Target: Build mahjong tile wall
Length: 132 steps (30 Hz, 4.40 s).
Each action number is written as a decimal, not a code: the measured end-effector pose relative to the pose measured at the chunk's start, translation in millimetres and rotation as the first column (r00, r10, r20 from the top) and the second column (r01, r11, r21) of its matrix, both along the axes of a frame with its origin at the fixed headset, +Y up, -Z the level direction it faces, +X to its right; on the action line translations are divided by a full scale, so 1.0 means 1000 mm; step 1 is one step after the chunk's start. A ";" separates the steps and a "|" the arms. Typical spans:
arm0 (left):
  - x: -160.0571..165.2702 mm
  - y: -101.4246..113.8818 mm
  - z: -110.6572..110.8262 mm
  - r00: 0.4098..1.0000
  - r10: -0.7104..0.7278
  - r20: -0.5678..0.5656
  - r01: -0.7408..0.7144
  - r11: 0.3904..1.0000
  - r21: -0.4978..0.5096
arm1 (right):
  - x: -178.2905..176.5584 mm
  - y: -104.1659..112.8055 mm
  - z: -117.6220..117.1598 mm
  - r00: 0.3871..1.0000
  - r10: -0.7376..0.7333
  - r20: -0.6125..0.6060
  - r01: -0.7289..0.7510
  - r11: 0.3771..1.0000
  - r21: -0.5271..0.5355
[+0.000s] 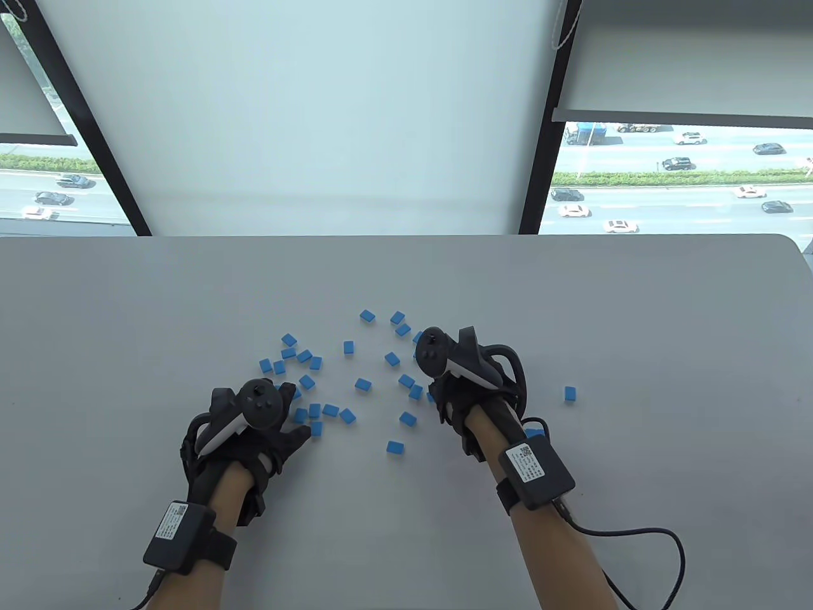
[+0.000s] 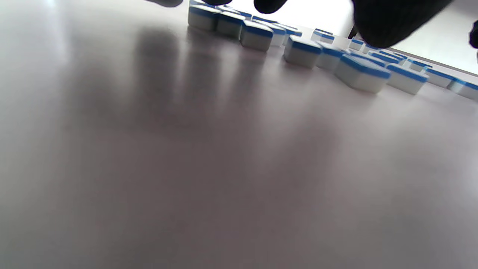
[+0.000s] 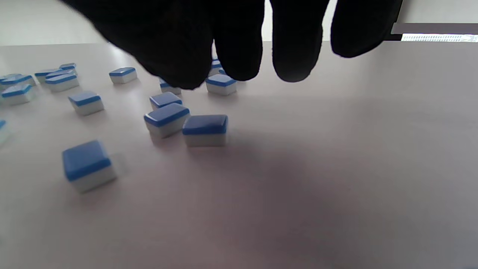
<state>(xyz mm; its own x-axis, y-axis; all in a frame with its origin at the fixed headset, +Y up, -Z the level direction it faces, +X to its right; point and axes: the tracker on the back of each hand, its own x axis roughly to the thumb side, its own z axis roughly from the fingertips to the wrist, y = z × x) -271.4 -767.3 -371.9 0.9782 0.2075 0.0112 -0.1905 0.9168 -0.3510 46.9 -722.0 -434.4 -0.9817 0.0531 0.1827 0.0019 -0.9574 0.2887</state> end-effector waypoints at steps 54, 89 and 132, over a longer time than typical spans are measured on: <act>-0.001 0.001 0.000 1.000 0.008 0.006 -0.008 1.000 0.009 | 0.203 0.052 0.011 0.895 -0.170 0.413 0.057 0.960 0.273; -0.003 0.001 0.000 1.000 0.015 -0.005 -0.015 1.000 0.001 | 0.223 -0.014 0.006 0.884 -0.086 0.460 0.094 0.996 0.005; -0.004 0.000 -0.002 1.000 -0.007 -0.016 0.007 1.000 -0.008 | -0.053 -0.026 0.050 0.946 0.189 -0.263 -0.150 0.975 0.163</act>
